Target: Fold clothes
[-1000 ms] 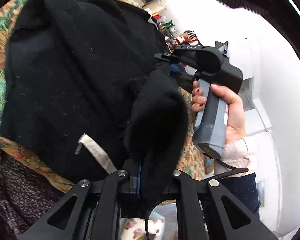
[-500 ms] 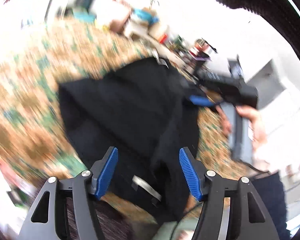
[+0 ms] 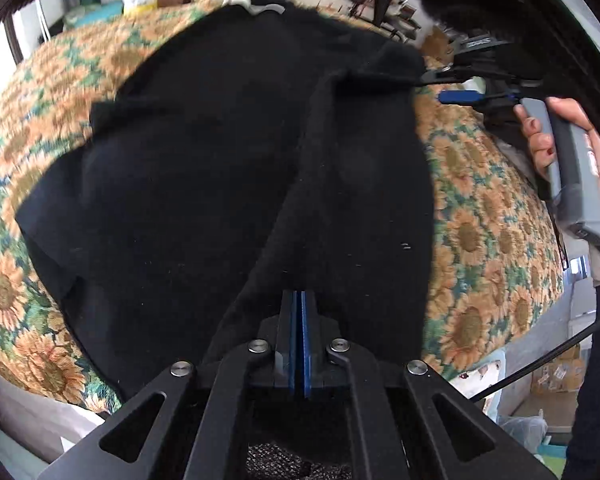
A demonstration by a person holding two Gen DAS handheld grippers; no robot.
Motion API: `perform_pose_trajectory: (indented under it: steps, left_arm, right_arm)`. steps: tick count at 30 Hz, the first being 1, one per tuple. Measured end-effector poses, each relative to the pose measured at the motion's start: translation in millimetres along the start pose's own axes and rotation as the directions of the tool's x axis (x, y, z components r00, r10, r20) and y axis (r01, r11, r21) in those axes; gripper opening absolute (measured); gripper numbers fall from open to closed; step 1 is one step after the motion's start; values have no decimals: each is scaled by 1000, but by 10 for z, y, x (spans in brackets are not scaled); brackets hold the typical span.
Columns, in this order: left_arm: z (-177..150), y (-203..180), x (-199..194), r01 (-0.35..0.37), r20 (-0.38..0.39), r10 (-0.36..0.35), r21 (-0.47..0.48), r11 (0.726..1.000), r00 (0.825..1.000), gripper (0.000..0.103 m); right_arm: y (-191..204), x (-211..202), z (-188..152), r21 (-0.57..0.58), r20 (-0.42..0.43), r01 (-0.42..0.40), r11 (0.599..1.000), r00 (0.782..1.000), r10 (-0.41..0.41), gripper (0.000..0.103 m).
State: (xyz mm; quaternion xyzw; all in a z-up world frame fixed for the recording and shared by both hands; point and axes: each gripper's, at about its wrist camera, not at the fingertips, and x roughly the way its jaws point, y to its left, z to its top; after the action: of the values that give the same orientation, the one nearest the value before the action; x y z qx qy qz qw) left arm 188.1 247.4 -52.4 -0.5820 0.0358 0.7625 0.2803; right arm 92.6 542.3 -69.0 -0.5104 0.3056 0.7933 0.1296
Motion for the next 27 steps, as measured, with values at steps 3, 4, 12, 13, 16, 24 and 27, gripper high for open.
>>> perform_pose_trajectory:
  steps: [3, 4, 12, 13, 16, 24, 27]
  left_arm:
    - [118, 102, 24, 34, -64, -34, -7, 999, 997, 2]
    - [158, 134, 33, 46, -88, -46, -8, 999, 995, 2]
    - [116, 154, 78, 65, -203, -43, 101, 993, 978, 3]
    - [130, 160, 82, 69, -218, -43, 112, 991, 975, 3]
    - [155, 200, 79, 80, -251, -50, 112, 991, 967, 2]
    - [76, 382, 3, 115, -239, -96, 67, 991, 966, 2]
    - [49, 445, -22, 127, -238, -109, 59, 990, 965, 2]
  right_arm:
    - [-187, 138, 122, 101, -31, -83, 991, 996, 86, 44]
    - [-212, 188, 169, 114, -42, -93, 989, 994, 98, 44]
    - [-97, 364, 411, 64, -43, -65, 996, 997, 68, 17]
    - [-64, 349, 445, 54, -39, -67, 996, 997, 69, 13]
    - [68, 274, 580, 25, -16, -73, 997, 997, 74, 9]
    - [672, 499, 938, -96, -1, -6, 995, 1000, 6, 9]
    - [856, 677, 964, -113, 2, -36, 993, 999, 37, 36]
